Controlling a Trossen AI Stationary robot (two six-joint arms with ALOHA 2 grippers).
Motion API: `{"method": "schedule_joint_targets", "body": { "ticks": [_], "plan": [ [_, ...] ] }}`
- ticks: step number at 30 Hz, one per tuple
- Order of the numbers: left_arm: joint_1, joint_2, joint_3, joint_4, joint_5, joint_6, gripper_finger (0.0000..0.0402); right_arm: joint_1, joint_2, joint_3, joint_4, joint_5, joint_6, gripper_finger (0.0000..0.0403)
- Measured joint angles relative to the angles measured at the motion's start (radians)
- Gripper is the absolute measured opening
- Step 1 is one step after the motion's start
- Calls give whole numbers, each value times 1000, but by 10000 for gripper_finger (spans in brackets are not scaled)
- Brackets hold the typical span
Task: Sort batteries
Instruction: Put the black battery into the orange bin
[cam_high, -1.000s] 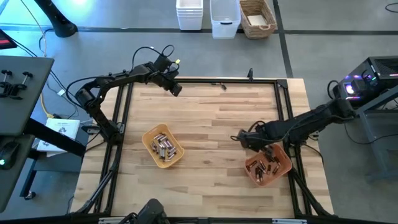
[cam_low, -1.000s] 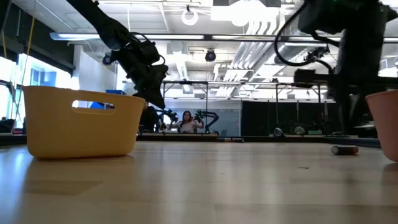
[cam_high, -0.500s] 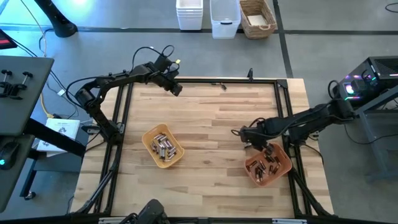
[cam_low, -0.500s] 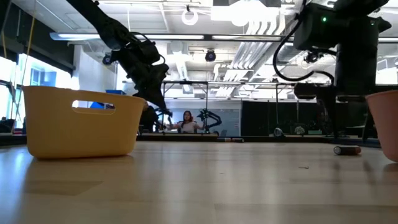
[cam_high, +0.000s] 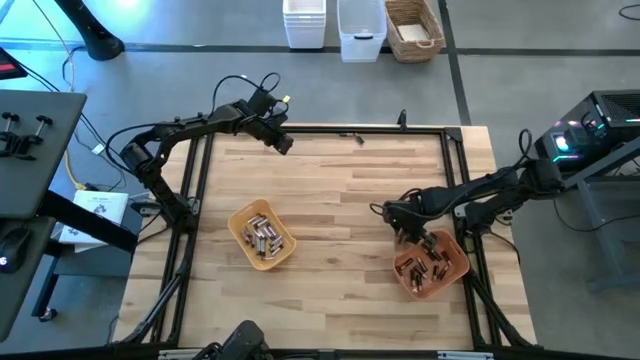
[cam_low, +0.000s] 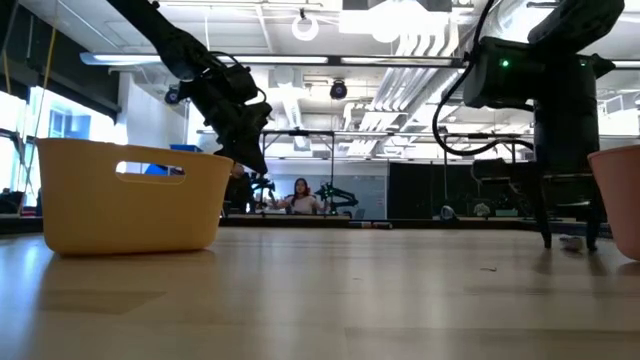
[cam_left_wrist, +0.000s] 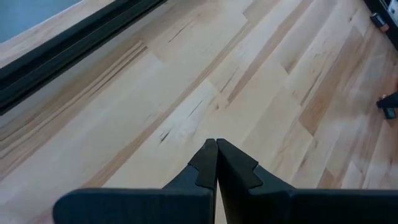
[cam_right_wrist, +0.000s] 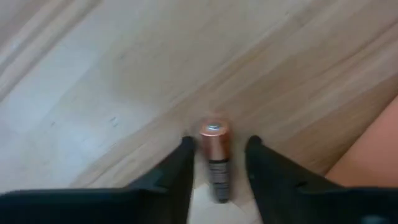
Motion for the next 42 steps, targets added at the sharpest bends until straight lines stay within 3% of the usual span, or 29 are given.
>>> {"method": "schedule_joint_targets", "body": {
  "ticks": [5, 7, 14, 22, 28, 32, 38, 42],
  "plan": [
    [0, 0, 0, 0, 0, 1, 0, 0, 2, -2, 17, -20, -94, 35],
    [0, 0, 0, 0, 0, 1, 0, 0, 2, -1, 16, -19, -114, 20],
    [9, 0, 0, 8, 0, 0, 0, -14, -50, 33, -58, -10, -271, 21],
    [58, 0, 39, 14, -3, -8, 0, -23, -239, 169, -171, 44, -584, 20],
    [59, 0, 53, 14, 0, -8, 0, 77, -300, 278, -356, -113, -772, 20],
    [42, 0, 53, 14, 1, -9, 0, 168, -297, 287, -483, -141, -787, 20],
    [6, 0, 53, 10, 3, -19, 0, 229, -297, 203, -433, -146, -731, 24],
    [-10, 0, 53, 5, 3, -19, 0, 239, -297, 162, -380, -210, -747, 94]
  ]
}}
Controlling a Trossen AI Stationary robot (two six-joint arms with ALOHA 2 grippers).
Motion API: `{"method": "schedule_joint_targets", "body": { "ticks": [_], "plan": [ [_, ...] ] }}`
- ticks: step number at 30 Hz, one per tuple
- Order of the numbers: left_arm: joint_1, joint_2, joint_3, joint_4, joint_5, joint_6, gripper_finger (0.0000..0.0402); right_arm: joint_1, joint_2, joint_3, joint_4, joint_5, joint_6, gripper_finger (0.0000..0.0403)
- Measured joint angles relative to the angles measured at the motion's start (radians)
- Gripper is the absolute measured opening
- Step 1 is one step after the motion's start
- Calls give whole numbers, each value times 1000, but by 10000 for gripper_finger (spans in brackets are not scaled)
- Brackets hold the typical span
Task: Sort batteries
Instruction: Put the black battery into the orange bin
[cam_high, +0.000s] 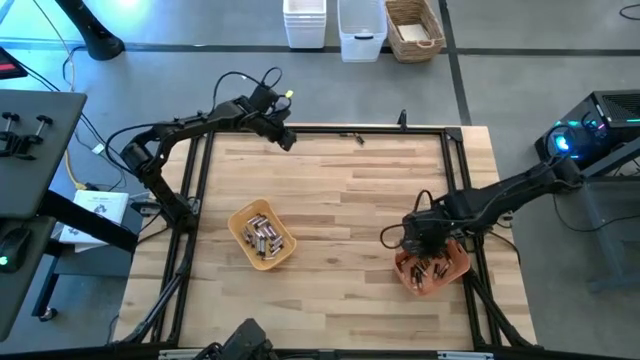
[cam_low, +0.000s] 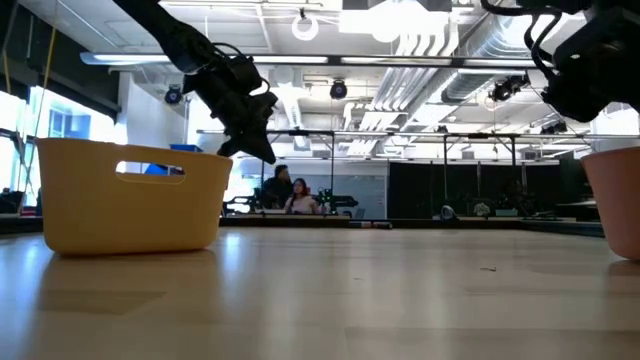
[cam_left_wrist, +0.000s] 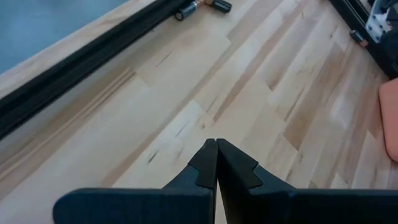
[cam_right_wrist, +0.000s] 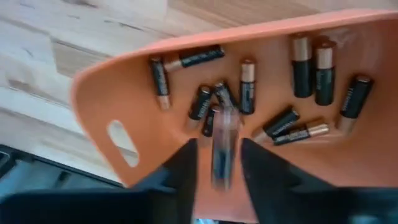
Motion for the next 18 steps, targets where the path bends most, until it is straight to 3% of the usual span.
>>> {"method": "schedule_joint_targets", "body": {
  "ticks": [6, 9, 11, 15, 18],
  "plan": [
    [-2, 0, 0, 1, 0, -33, 0, -7, -4, 18, -8, -55, -62, 218],
    [5, -3, 0, -1, 0, -64, 0, -15, -5, 53, -43, -42, -104, 242],
    [9, -10, 0, 0, 0, -76, 0, -57, -5, 76, -18, 30, -104, 245],
    [11, -25, 0, 1, 0, -93, 0, -262, 17, 93, 174, 241, -183, 240],
    [10, -34, 0, -1, 0, -95, 0, -492, 95, 94, 340, 289, -315, 232]
  ]
}}
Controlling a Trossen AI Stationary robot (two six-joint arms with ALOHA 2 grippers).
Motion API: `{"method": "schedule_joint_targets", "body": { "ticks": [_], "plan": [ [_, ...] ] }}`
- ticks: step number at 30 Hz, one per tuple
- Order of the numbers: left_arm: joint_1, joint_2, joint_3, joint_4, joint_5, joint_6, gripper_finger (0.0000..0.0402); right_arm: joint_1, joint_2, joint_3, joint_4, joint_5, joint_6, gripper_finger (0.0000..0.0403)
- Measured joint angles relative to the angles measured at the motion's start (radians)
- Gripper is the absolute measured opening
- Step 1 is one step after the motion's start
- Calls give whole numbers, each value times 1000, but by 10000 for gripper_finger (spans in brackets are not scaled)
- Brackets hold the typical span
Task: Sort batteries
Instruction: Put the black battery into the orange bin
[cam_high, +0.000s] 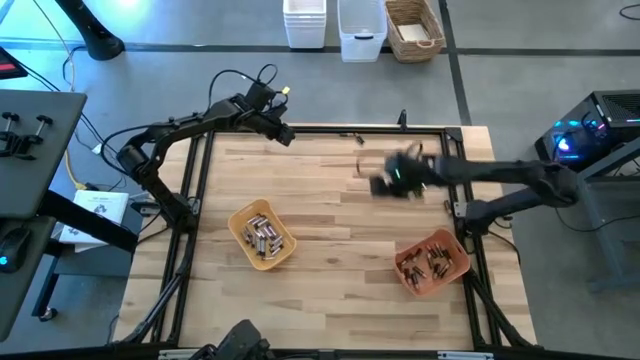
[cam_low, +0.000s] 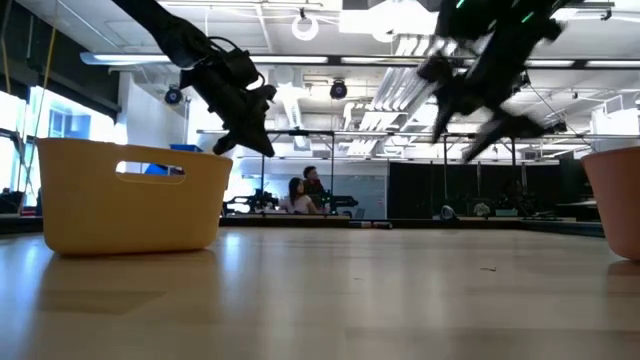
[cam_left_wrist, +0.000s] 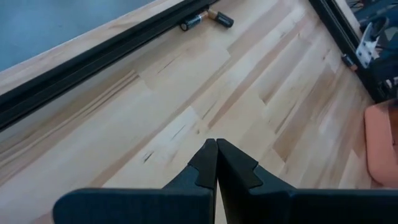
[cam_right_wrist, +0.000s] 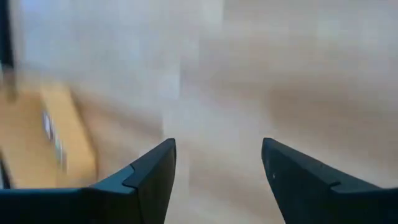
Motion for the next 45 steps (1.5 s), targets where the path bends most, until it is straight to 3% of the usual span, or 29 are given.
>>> {"method": "schedule_joint_targets", "body": {
  "ticks": [4, 8, 12, 20, 26, 32, 37, 41, 45],
  "plan": [
    [0, -12, 0, 0, 0, -2, 0, -270, 187, 24, 210, 1, -243, 225],
    [0, -30, 0, -5, 1, -1, 0, -438, 438, 226, 163, -5, -504, 224],
    [0, -46, 0, -7, 2, -1, 0, -516, 671, 498, 71, 0, -723, 224],
    [0, -63, 0, -34, 1, -7, 0, -566, 966, 895, -153, 47, -909, 224],
    [0, -63, 0, -38, 1, -8, 0, -562, 1075, 1040, -319, 48, -1021, 224],
    [0, -63, 0, -38, 0, -8, 0, -533, 1100, 1031, -357, 29, -1038, 224],
    [0, -63, 0, -29, -4, 6, 0, -501, 1098, 1028, -361, 75, -1055, 221],
    [0, -63, 0, -28, -4, 10, 0, -508, 1101, 1028, -363, 89, -1016, 169],
    [0, -63, 0, -28, -4, 18, 0, -528, 1109, 1029, -363, 92, -974, 65]
  ]
}}
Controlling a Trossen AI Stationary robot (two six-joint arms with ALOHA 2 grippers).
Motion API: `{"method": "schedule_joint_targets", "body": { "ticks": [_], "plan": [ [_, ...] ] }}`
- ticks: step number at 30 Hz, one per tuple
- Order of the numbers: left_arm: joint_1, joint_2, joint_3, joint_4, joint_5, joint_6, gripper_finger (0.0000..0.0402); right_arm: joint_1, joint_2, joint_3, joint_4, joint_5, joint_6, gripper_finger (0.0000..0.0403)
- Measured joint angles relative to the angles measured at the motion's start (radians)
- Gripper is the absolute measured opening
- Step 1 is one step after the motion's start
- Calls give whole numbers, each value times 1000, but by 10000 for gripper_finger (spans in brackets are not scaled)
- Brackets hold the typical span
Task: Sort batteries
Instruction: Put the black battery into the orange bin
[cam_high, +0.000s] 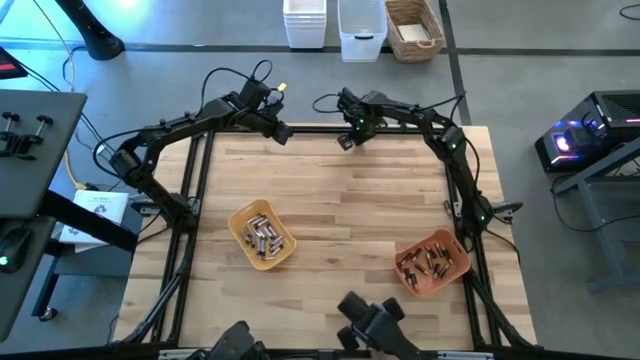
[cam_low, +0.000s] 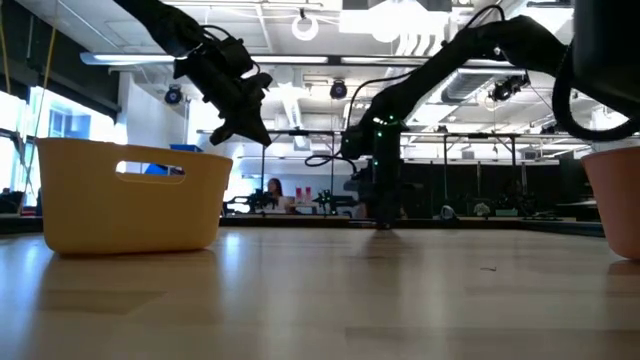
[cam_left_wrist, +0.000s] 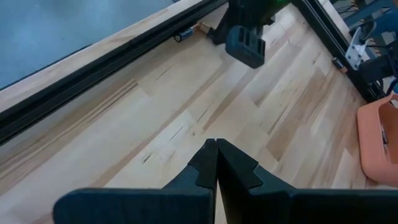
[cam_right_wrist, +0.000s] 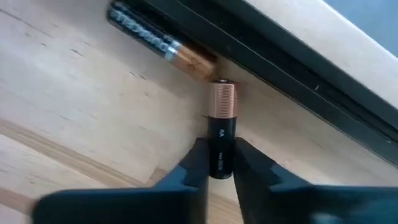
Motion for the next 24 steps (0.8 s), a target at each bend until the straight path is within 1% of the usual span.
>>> {"method": "schedule_joint_targets", "body": {
  "ticks": [1, 2, 3, 5, 8, 10, 14, 16, 19, 22, 24],
  "plan": [
    [0, 0, 0, -1, 0, 0, 0, -2, 0, 0, -1, 1, 0, 39],
    [0, 0, 0, -1, 0, 0, 0, -2, -1, 0, -1, 6, -1, 24],
    [0, 0, 0, -1, 0, 0, 0, -2, -6, 0, -5, 8, -4, 20],
    [0, 0, 0, -1, 0, 1, 0, -5, -17, -3, -30, 7, -19, 23],
    [0, 0, 0, 0, 0, 6, 0, -4, -58, -9, -120, 36, -60, 20],
    [0, 0, 0, -1, 0, 17, 0, 4, -101, -5, -135, 55, -74, 20],
    [0, 0, 0, -1, 1, 19, 0, 33, -180, -6, -224, 48, -83, 20],
    [0, 0, 0, -2, 2, 21, 0, 58, -240, -37, -235, 47, -69, 20],
    [0, 0, 0, -4, 3, 45, 0, 107, -394, -195, -202, 23, -2, 20],
    [0, 0, 0, -6, 4, 61, 0, 176, -568, -437, -143, -20, 139, 20],
    [0, 0, 0, 0, 4, 62, 0, 240, -713, -589, -130, -36, 279, 20]
  ]
}}
